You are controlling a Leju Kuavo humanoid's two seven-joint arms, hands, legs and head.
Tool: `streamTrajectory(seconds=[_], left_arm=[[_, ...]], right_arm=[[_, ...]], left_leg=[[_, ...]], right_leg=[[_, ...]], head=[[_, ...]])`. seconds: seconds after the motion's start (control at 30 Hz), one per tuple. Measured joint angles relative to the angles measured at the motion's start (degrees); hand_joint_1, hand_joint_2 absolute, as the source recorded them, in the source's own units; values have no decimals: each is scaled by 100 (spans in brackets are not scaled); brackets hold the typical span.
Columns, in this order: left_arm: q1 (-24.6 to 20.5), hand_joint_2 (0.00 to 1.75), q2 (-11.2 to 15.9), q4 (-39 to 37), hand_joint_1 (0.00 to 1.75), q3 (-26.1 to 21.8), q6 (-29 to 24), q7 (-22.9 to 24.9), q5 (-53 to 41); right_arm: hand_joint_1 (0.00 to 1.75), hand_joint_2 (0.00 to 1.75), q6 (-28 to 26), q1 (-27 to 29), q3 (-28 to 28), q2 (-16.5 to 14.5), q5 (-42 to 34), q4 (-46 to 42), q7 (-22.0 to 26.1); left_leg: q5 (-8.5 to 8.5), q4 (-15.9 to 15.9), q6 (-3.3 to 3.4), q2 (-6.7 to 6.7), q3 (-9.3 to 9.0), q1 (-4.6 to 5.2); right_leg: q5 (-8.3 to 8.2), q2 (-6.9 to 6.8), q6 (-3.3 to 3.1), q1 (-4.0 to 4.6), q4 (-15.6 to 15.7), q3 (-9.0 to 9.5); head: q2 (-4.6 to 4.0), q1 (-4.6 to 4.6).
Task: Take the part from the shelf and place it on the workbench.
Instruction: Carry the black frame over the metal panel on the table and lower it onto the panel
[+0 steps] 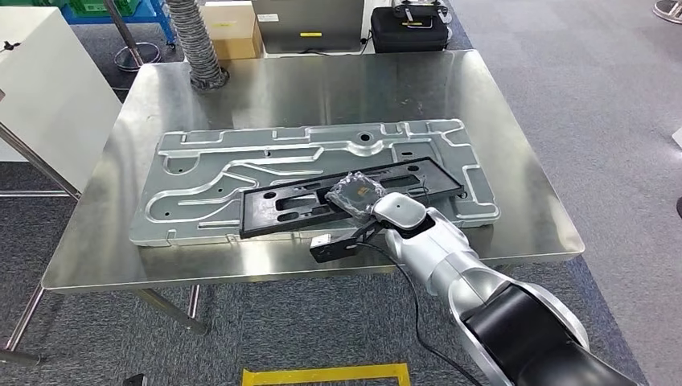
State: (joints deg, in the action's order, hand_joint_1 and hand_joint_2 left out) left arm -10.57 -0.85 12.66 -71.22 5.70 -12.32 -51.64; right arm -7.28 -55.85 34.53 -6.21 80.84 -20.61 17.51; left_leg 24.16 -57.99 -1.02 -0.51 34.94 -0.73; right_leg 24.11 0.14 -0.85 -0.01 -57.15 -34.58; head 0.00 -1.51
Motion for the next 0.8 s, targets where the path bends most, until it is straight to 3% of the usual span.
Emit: streamTrajectory(seconds=[0.03,0.13,0.17,0.2,0.23,0.33,0.37,0.47,0.53,0.63,0.67,0.7,0.73,0.8], left_arm=[[0,175,-1,-1,0,12,9,-28,-19],[15,175,5,-1,0,57,16,-121,-56],[27,175,7,-1,0,67,14,-145,-52],[40,175,10,-1,0,75,8,-168,-48],[50,175,13,-1,0,81,-5,-188,-44],[58,175,28,-1,0,94,-64,-221,-47],[61,131,30,-1,0,98,-86,-228,-50],[74,0,30,-1,0,112,-158,-251,-63],[68,0,30,-1,0,123,-199,-250,-73],[67,0,31,-1,0,127,-219,-239,-79],[72,0,31,-1,0,127,-219,-238,-79],[77,0,31,-1,0,127,-219,-238,-79],[82,0,31,-1,0,127,-219,-237,-79],[87,0,29,-1,0,128,-218,-237,-79]], right_arm=[[175,175,-2,-4,1,13,-4,20,-14],[44,44,-33,12,3,38,-19,82,-109],[0,0,-57,23,3,48,-27,102,-161],[0,0,-85,29,2,61,-37,121,-223],[0,0,-110,32,2,75,-49,138,-285],[0,0,-161,19,2,121,-83,173,-392],[0,0,-172,14,2,135,-92,181,-399],[0,0,-208,-9,2,182,-121,200,-402],[0,0,-222,-23,2,208,-141,207,-399],[0,0,-277,-11,2,220,-170,225,-395],[0,0,-308,-2,2,222,-185,232,-388],[0,0,-341,4,-1,224,-204,239,-374],[0,0,-376,7,-8,226,-228,243,-356],[0,0,-493,0,-39,230,-301,236,-286]], left_leg=[[109,-159,-20,8,57,1],[633,-1209,-68,18,516,-8],[718,-1487,-84,18,645,-14],[698,-1567,-97,19,681,-23],[571,-1407,-108,21,598,-37],[119,-296,-112,12,22,-79],[78,-95,-87,6,-80,-79],[70,-20,41,7,-108,-57],[42,1,116,24,-110,-60],[19,10,177,46,-82,-52],[15,9,184,50,-71,-43],[12,7,189,51,-65,-36],[11,6,190,49,-64,-29],[9,5,186,43,-72,-18]], right_leg=[[-18,-2,-27,-19,39,28],[-33,-4,-62,-32,70,55],[-33,-4,-62,-32,68,55],[-31,-4,-59,-34,63,55],[-25,-3,-50,-39,52,56],[18,13,25,-37,-32,37],[27,23,58,-26,-57,23],[19,52,153,-20,-69,0],[149,45,213,-41,-240,-71],[695,22,263,-52,-1294,-560],[809,20,265,-54,-1627,-719],[814,20,257,-54,-1768,-785],[708,19,238,-52,-1667,-730],[330,18,163,-31,-900,-339]], head=[[0,0],[0,0],[0,0],[0,0],[0,0],[0,1],[0,1],[0,0],[0,0],[0,0],[0,0],[0,0],[0,0],[0,0]])
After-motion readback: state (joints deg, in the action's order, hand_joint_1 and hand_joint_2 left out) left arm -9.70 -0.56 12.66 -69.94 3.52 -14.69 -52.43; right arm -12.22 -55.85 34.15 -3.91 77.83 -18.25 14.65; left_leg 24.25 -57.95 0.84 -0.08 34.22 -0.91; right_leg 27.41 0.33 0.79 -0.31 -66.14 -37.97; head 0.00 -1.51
